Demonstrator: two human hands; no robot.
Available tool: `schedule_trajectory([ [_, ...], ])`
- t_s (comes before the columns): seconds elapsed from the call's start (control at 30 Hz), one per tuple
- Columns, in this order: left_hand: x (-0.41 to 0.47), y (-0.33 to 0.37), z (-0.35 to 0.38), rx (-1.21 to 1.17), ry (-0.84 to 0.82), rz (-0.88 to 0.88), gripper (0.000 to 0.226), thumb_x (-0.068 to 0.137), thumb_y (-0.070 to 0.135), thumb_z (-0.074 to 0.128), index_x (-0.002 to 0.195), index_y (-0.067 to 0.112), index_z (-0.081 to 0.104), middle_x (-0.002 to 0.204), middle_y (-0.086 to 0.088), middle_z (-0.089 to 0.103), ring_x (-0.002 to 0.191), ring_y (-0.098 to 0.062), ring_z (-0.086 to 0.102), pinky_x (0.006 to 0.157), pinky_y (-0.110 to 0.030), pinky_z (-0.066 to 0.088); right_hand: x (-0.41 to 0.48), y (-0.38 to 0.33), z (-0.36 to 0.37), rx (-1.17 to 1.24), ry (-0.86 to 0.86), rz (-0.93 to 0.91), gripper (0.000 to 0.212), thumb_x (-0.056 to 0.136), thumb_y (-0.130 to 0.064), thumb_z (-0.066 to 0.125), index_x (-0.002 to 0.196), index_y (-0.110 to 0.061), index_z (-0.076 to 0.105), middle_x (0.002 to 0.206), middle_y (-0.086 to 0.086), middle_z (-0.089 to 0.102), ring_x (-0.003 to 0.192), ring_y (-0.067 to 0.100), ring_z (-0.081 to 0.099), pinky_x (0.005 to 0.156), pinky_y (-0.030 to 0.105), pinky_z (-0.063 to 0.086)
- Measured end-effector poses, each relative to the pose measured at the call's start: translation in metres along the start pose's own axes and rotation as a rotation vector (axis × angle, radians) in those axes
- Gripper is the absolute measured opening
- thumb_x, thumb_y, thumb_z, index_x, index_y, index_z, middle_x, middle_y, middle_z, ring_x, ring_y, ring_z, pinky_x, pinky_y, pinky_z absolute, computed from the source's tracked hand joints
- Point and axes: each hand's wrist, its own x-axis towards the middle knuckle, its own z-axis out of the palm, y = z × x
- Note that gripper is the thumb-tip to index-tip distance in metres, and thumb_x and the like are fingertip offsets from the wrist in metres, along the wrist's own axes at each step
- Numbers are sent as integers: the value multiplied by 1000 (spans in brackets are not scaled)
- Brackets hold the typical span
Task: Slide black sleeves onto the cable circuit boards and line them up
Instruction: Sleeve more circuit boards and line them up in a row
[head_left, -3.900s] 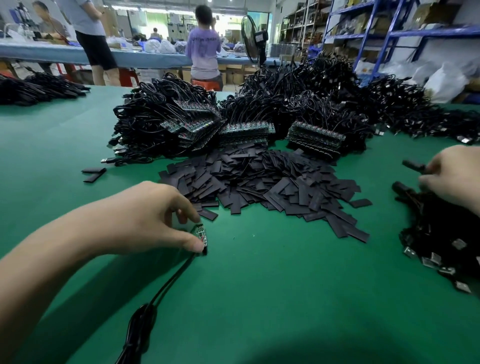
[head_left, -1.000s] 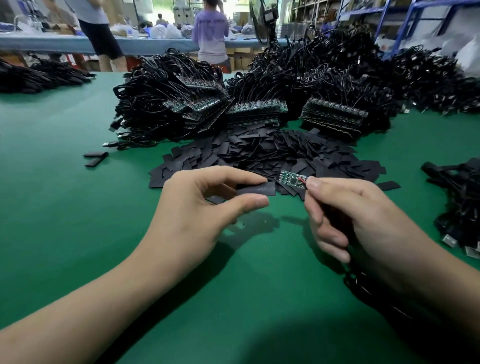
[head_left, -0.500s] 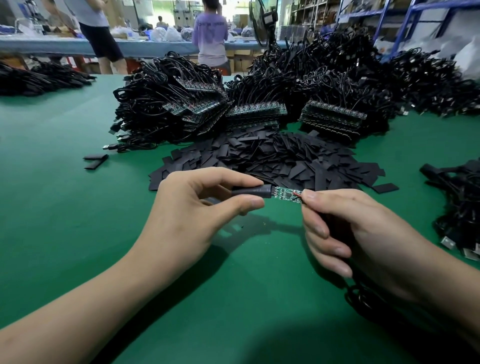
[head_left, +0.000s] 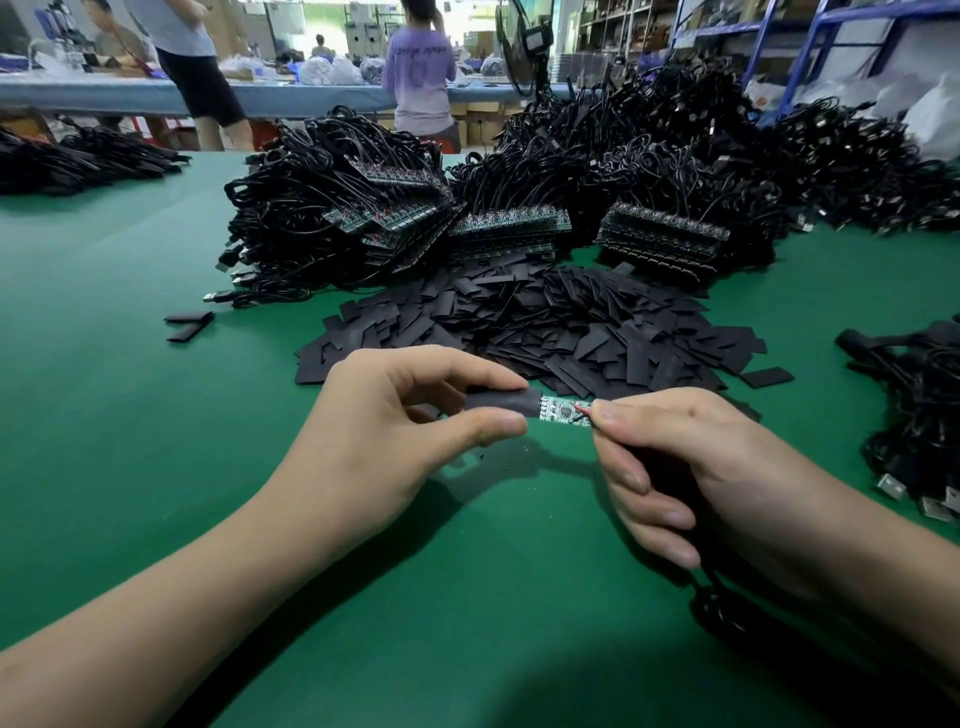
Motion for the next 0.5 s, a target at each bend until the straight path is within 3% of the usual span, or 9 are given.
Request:
schedule_trajectory([
  [0.2,1,3,-4,198,-42,218,22,75,34,83,97,31,80,87,6,75,80,-17,68,72,-31,56,-2,-2,-2,19,-11,22,43,98,-37,52,61,-15,48,45,2,34,34,16,34,40,21,31],
  [0.5,0,3,-2,213,-49,294,23,78,33,82,100,27,79,85,10,73,77,-12,67,72,-22,53,-1,0,1,16,-64,4,43,98,-39,51,64,-13,50,46,3,37,36,16,37,41,20,35],
])
